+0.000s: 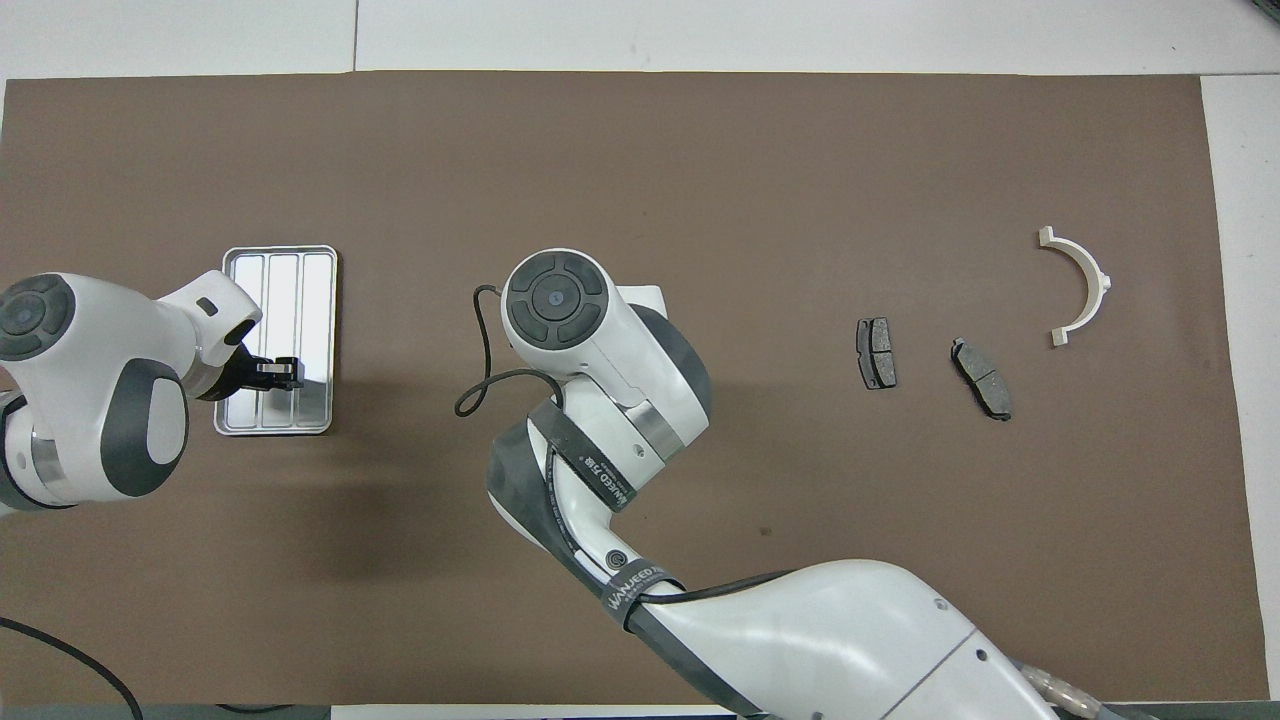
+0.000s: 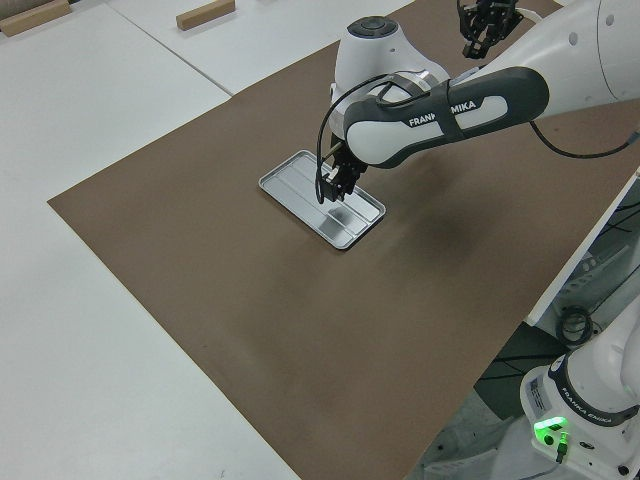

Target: Pick bearing gear from pile to tray

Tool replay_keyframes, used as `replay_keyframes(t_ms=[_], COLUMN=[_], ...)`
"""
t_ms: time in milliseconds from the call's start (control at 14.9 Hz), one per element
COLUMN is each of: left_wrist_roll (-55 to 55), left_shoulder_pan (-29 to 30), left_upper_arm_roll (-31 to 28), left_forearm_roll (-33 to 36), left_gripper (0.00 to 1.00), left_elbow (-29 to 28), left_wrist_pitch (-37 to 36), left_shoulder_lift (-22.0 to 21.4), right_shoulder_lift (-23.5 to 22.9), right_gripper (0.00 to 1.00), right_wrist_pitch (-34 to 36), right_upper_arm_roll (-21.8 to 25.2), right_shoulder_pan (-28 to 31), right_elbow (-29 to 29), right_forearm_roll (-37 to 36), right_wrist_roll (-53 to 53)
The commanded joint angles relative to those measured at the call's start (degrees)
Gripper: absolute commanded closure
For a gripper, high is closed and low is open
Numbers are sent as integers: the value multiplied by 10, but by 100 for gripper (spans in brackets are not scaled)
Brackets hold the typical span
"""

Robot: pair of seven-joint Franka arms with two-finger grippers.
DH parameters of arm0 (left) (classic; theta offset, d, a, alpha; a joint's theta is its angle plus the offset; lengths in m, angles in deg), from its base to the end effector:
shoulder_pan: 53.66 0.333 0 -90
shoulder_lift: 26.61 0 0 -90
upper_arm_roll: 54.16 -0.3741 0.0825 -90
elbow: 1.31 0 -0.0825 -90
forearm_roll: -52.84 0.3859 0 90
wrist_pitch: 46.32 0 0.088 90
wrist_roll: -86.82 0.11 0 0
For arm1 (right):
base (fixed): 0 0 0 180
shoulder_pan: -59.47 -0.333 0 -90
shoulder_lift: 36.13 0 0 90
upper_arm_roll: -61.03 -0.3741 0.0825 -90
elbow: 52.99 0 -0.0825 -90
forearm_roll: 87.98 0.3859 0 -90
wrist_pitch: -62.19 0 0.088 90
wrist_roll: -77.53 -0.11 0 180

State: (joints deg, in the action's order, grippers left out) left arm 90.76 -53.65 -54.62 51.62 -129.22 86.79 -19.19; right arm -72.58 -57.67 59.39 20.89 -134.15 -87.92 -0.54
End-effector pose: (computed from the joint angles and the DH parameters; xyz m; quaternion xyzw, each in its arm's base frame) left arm 0.5438 0.0040 0.3636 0.9995 -0.0229 -0.0191 0.0079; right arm 0.5843 0.4877 0.3728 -0.9447 0.3273 -0.0025 0.0215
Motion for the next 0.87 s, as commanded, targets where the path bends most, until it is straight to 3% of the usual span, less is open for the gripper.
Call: replay_keyframes(t_ms=[0, 269, 605, 672, 739, 806], left_wrist_roll=[34, 34, 34, 35, 35, 35], left_shoulder_pan=[28, 29, 22, 23, 22, 21], left_upper_arm_roll=[6, 6, 6, 6, 6, 6], left_forearm_roll=[-4, -37, -74, -74, -74, -74], left_gripper=[93, 93, 93, 93, 92, 92], left_elbow=[-21, -24, -28, -32, -37, -44], left_wrist_pitch=[14, 14, 17, 20, 27, 35], left_shoulder_lift=[-13, -13, -13, -13, -13, -13], right_shoulder_lift=[-18, -42, -42, -42, -42, -37], right_gripper=[100, 100, 100, 30, 0, 0], right_wrist_pitch=[-28, -64, -63, -59, -52, -49], right_upper_arm_roll=[1, 1, 1, 2, 2, 2], right_shoulder_pan=[1, -2, -1, -1, 2, 9], right_elbow=[7, 5, 5, 6, 7, 12], right_forearm_roll=[-6, -15, -20, -24, -31, -35], right_wrist_roll=[-21, -29, -29, -30, -27, -24])
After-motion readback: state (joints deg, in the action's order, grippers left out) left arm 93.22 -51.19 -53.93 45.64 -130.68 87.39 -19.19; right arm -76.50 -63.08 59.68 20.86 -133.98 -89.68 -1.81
